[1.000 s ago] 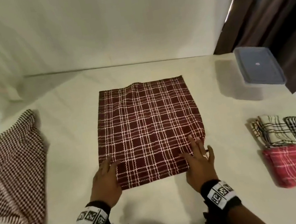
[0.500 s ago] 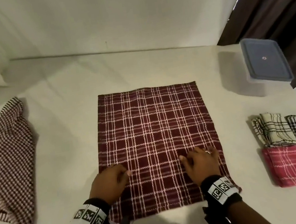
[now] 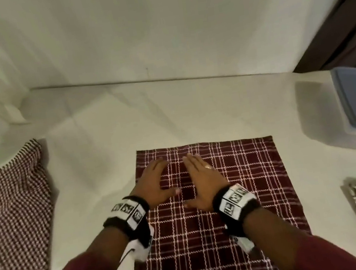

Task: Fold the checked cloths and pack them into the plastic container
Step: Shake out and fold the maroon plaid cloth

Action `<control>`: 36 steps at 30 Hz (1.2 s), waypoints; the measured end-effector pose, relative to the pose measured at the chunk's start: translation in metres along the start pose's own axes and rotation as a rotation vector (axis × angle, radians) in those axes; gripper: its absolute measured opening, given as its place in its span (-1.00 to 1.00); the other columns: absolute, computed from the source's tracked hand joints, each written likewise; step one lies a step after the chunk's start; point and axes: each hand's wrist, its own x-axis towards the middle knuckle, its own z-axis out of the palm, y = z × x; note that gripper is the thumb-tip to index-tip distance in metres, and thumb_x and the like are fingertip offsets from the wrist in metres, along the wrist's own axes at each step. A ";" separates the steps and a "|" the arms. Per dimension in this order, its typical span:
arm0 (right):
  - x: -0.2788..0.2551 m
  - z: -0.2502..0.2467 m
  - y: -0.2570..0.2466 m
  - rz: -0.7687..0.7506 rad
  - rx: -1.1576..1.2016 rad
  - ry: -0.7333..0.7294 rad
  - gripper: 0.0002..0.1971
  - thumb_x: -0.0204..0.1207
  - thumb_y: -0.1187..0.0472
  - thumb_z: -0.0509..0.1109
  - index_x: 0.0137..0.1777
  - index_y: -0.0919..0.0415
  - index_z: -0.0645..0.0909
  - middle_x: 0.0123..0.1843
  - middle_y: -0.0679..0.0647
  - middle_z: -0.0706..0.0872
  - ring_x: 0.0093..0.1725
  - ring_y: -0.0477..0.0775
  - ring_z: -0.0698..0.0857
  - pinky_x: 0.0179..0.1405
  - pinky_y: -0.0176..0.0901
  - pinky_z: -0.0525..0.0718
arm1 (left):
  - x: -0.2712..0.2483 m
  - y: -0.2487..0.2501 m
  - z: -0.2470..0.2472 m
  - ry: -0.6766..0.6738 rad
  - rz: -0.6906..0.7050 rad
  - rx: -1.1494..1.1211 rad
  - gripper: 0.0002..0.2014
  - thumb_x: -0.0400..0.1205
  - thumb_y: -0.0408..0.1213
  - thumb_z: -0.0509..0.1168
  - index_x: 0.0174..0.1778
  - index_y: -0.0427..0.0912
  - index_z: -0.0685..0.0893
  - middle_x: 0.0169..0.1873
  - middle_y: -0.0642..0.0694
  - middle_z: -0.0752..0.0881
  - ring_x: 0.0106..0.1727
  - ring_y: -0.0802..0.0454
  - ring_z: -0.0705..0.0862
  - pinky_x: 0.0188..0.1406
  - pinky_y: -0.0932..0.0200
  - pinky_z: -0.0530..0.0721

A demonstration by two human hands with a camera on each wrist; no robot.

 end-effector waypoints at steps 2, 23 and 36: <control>0.030 0.004 -0.015 -0.061 -0.109 -0.091 0.39 0.16 -0.28 0.59 0.64 0.28 -0.36 0.69 0.20 -0.33 0.67 0.22 -0.29 0.63 0.11 -0.22 | 0.025 -0.002 0.002 -0.040 0.019 0.081 -0.08 0.43 0.02 0.40 0.66 -0.03 0.08 0.68 -0.07 0.04 0.68 -0.13 -0.02 0.65 -0.21 0.00; -0.030 -0.028 0.157 0.496 0.060 -0.127 0.55 -0.30 -0.74 0.30 0.48 -0.24 -0.68 0.53 -0.10 -0.70 0.52 0.15 -0.63 0.55 0.39 -0.38 | 0.044 -0.009 0.000 -0.324 -0.094 0.280 0.25 0.03 0.75 -0.14 0.43 0.21 -0.67 0.48 0.12 -0.65 0.48 -0.05 -0.68 0.44 -0.30 -0.59; -0.014 0.009 0.059 0.351 0.023 -0.278 0.63 -0.31 -0.66 0.42 0.42 -0.14 -0.76 0.43 0.18 -0.81 0.43 0.39 -0.70 0.27 0.76 -0.43 | -0.008 0.004 0.034 -0.300 -0.080 0.304 0.21 0.14 0.71 -0.19 0.49 0.11 -0.64 0.45 -0.16 -0.70 0.47 -0.20 -0.68 0.45 -0.33 -0.55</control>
